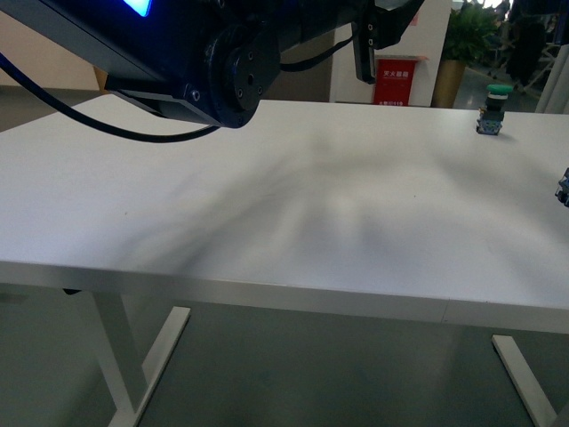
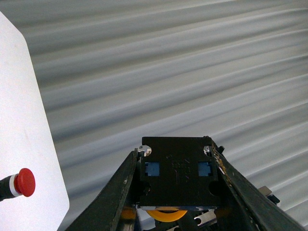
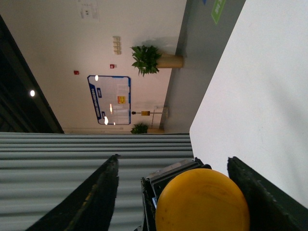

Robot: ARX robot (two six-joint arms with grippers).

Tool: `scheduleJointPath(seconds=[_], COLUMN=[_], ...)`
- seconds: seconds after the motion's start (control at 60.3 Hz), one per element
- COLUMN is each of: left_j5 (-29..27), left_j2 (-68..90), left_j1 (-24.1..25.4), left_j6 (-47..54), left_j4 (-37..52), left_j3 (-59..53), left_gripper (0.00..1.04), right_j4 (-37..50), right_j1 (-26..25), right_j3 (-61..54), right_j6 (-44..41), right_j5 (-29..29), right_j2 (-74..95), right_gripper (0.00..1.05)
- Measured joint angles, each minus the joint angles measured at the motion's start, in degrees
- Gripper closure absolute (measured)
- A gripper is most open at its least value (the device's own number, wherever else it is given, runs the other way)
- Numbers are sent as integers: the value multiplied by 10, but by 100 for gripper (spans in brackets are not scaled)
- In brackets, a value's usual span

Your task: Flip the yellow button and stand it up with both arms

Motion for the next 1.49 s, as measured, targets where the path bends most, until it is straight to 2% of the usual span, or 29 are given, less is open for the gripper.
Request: scheduleJointPath(seconds=[0.149,0.415,0.481,0.647,0.763,0.846,0.912,0.979,1.045,1.062,1.095,1.128,1.211,1.311,1.493], left_j5=[-3,-1,-4,-3,0,-11,-44,-117,-192,-206,-258,-281,-360,-397,-426], left_j2=[-1,-2,-7,-23,-63,-128,-179,-247,-306,-315,-351,-367,-426,-482,-549], left_j1=[0,1,2,13,30,45,54,59,63,65,70,73,90,121,163], left_j6=[2,9,23,51,117,231,333,478,636,649,752,803,1012,1191,1363], left_j4=[-3,-20,-33,-42,-101,-207,-293,-389,-444,-449,-453,-450,-419,-382,-330], left_j3=[3,3,-2,-32,-75,-132,-169,-223,-281,-291,-335,-356,-447,-550,-709], left_gripper=[68,67,51,23,5,7,6,6,6,6,6,6,6,6,6], right_j4=[-9,-21,-19,-13,-14,-15,-15,-15,-15,-15,-15,-15,-15,-15,-15], right_j1=[3,3,3,1,-5,-9,-12,-12,-12,-12,-12,-12,-12,-12,-12], right_j3=[0,0,-3,-5,-5,-5,-5,-5,-5,-6,-5,-6,-5,-5,-5], right_j6=[0,0,-2,-3,-8,-14,-19,-22,-27,-28,-30,-31,-33,-35,-37], right_j5=[-4,-4,-4,2,5,7,10,10,10,10,10,10,8,9,9], right_j2=[1,1,1,-1,-2,-2,-3,-3,-4,-4,-4,-4,-4,-4,-4], right_gripper=[68,69,69,69,69,69,69,69,69,69,69,69,69,69,69])
